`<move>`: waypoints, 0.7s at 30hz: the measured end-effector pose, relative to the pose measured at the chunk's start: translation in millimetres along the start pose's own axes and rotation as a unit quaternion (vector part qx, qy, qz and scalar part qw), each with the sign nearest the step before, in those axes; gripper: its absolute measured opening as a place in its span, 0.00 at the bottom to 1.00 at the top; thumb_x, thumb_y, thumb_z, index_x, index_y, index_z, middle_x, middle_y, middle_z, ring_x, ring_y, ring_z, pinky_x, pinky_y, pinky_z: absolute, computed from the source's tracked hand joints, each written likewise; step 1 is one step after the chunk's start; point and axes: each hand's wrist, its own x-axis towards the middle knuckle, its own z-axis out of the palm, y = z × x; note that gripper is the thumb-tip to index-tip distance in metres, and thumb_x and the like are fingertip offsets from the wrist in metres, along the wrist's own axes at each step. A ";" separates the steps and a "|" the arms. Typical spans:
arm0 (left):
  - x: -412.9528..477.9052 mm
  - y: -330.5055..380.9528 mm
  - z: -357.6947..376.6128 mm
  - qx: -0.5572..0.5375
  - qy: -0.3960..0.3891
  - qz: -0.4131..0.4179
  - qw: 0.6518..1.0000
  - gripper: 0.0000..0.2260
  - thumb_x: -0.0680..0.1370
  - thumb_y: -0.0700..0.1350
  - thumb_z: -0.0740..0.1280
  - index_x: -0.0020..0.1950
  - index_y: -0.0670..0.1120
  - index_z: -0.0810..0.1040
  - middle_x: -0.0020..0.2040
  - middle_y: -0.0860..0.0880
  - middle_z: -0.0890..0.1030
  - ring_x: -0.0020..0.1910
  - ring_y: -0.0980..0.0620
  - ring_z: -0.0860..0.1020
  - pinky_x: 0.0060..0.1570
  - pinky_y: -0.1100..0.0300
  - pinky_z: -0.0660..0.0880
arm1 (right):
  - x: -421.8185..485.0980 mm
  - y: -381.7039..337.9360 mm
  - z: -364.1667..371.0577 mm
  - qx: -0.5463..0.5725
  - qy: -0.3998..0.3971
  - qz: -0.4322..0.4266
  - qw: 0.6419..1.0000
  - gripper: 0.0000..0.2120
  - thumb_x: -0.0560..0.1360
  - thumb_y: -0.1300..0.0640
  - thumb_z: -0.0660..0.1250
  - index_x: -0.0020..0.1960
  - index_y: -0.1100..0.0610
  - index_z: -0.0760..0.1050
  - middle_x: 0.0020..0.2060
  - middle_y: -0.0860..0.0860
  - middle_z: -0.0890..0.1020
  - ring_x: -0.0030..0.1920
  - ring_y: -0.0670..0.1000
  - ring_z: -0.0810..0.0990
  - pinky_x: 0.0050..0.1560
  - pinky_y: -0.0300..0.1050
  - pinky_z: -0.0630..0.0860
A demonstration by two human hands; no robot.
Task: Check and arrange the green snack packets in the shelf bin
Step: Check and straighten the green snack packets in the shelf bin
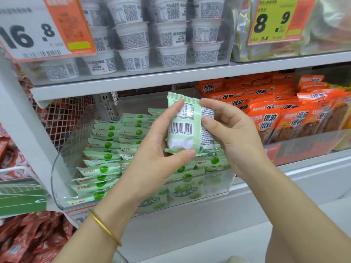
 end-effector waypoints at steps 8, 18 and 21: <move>1.8 -0.7 2.7 0.003 0.019 0.015 1.000 0.30 0.76 0.34 0.67 0.70 0.60 0.63 0.66 0.55 0.74 0.60 0.57 0.76 0.51 0.62 0.77 | -0.9 -1.9 -7.3 0.002 -0.009 0.015 1.000 0.15 0.71 0.61 0.70 0.57 0.55 0.75 0.52 0.58 0.81 0.49 0.57 0.79 0.48 0.49 0.78; 11.9 -1.6 3.9 -0.138 0.170 -0.145 0.965 0.09 0.82 0.40 0.58 0.58 0.52 0.67 0.49 0.44 0.82 0.40 0.50 0.81 0.30 0.63 0.75 | -13.6 -19.4 -24.7 -0.084 -0.097 -0.029 0.991 0.24 0.68 0.72 0.58 0.56 0.50 0.77 0.54 0.59 0.77 0.50 0.51 0.80 0.47 0.43 0.78; 12.5 3.4 8.7 -0.161 0.124 -0.200 0.958 0.08 0.82 0.40 0.57 0.60 0.47 0.71 0.38 0.50 0.85 0.34 0.48 0.82 0.27 0.63 0.74 | -19.5 -28.0 -24.9 -0.303 -0.094 -0.106 0.943 0.20 0.69 0.68 0.71 0.54 0.47 0.77 0.56 0.50 0.71 0.55 0.39 0.72 0.53 0.30 0.70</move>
